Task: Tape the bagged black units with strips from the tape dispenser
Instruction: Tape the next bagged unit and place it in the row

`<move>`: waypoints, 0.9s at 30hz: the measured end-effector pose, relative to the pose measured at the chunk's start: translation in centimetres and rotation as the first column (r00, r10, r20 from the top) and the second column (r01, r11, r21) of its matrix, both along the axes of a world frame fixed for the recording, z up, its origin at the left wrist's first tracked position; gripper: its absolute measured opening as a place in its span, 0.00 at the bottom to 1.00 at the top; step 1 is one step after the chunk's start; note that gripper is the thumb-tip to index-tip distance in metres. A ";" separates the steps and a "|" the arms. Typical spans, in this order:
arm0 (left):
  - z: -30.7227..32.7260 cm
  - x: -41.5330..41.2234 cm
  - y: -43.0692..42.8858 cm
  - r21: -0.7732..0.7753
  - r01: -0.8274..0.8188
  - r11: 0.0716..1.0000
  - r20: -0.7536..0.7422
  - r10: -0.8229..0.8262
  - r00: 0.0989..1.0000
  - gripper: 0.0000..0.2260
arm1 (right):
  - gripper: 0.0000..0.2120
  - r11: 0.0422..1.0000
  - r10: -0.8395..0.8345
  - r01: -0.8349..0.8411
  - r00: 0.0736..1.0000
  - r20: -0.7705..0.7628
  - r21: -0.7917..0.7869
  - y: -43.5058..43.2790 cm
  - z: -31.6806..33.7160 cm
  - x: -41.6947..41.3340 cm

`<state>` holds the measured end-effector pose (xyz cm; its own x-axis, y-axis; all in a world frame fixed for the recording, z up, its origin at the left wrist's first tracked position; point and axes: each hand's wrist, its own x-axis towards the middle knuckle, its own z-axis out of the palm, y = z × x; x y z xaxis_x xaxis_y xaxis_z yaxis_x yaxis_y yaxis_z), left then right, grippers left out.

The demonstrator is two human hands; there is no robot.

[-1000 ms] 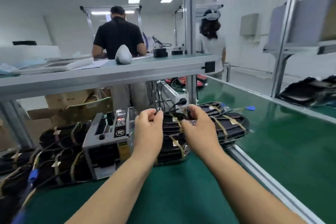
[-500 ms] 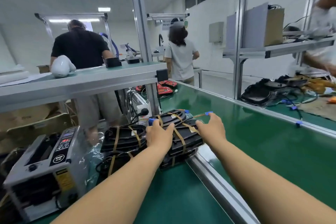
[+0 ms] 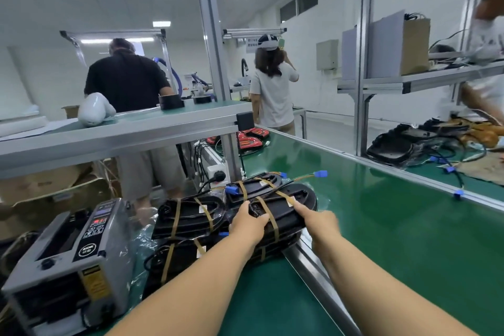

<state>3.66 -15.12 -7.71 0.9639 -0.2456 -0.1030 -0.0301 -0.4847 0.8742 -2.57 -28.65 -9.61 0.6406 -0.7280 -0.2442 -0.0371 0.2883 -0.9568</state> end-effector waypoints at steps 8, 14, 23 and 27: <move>0.8 -6.2 8.1 -0.579 0.032 0.815 -0.141 -0.139 0.980 0.23 | 0.28 0.982 0.047 0.028 0.920 0.388 -0.185 9.2 4.0 -5.8; -1.4 -13.7 19.7 -0.614 -0.269 0.742 -0.277 0.117 0.954 0.07 | 0.32 0.913 0.390 -0.287 0.824 0.411 -0.290 17.5 3.5 -10.5; -0.8 -17.6 32.5 -0.357 -0.380 0.853 -0.115 0.363 0.925 0.09 | 0.29 0.659 0.721 -0.615 0.680 0.132 -0.433 25.0 1.6 -13.3; 1.7 -17.3 32.6 -0.449 -0.121 0.885 0.133 0.200 0.971 0.13 | 0.28 0.615 0.744 -0.637 0.664 0.075 -0.465 26.1 1.8 -13.2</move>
<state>-13.68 17.51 -5.98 0.9867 -0.0681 0.1478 -0.1524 -0.0682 0.9860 -15.75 -2.58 -7.77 0.9847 -0.0343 0.1710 0.1669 -0.1004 -0.9809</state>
